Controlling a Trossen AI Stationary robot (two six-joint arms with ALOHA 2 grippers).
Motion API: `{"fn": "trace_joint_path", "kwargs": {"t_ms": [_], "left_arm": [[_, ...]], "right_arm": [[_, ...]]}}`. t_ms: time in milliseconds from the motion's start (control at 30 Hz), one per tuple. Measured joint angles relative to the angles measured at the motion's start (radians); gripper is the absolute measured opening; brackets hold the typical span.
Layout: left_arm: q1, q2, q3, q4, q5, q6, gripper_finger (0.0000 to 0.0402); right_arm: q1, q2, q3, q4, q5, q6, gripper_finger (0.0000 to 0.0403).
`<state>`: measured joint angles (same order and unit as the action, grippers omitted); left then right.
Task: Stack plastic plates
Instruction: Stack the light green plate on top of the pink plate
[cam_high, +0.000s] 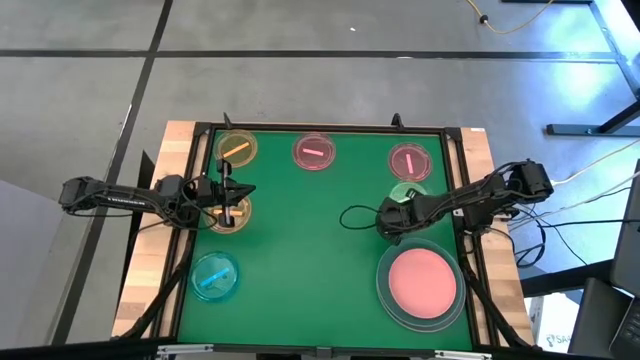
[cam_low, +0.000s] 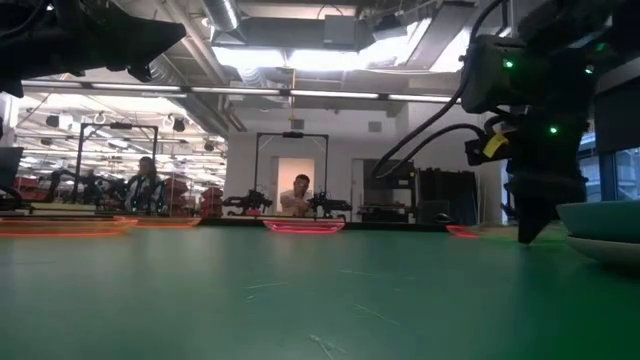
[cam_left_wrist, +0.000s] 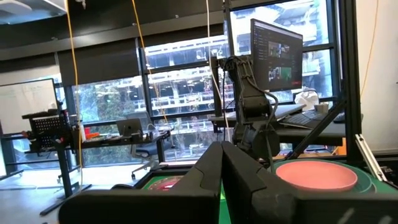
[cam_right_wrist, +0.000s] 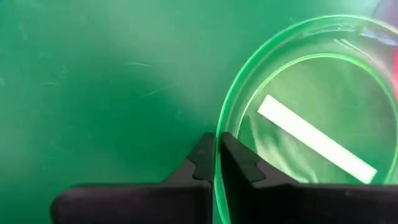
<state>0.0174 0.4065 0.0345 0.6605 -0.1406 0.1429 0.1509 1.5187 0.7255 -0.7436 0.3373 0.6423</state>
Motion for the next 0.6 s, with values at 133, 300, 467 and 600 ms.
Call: {"fn": "trace_joint_path", "kwargs": {"t_ms": [133, 300, 467, 600], "left_arm": [[0.0, 0.0, 0.0, 0.0, 0.0, 0.0, 0.0003], [0.0, 0.0, 0.0, 0.0, 0.0, 0.0, 0.0003], [0.0, 0.0, 0.0, -0.001, 0.0, -0.001, 0.0003], [0.0, 0.0, 0.0, -0.001, 0.0, -0.001, 0.0003]], "right_arm": [[0.0, -0.001, 0.083, -0.081, 0.0, -0.024, 0.0012], [0.045, -0.001, 0.203, -0.206, 0.016, -0.041, 0.0003], [0.114, -0.001, 0.341, -0.35, 0.01, -0.014, 0.0004], [0.16, -0.001, 0.453, -0.465, -0.042, 0.032, 0.0002]]}}
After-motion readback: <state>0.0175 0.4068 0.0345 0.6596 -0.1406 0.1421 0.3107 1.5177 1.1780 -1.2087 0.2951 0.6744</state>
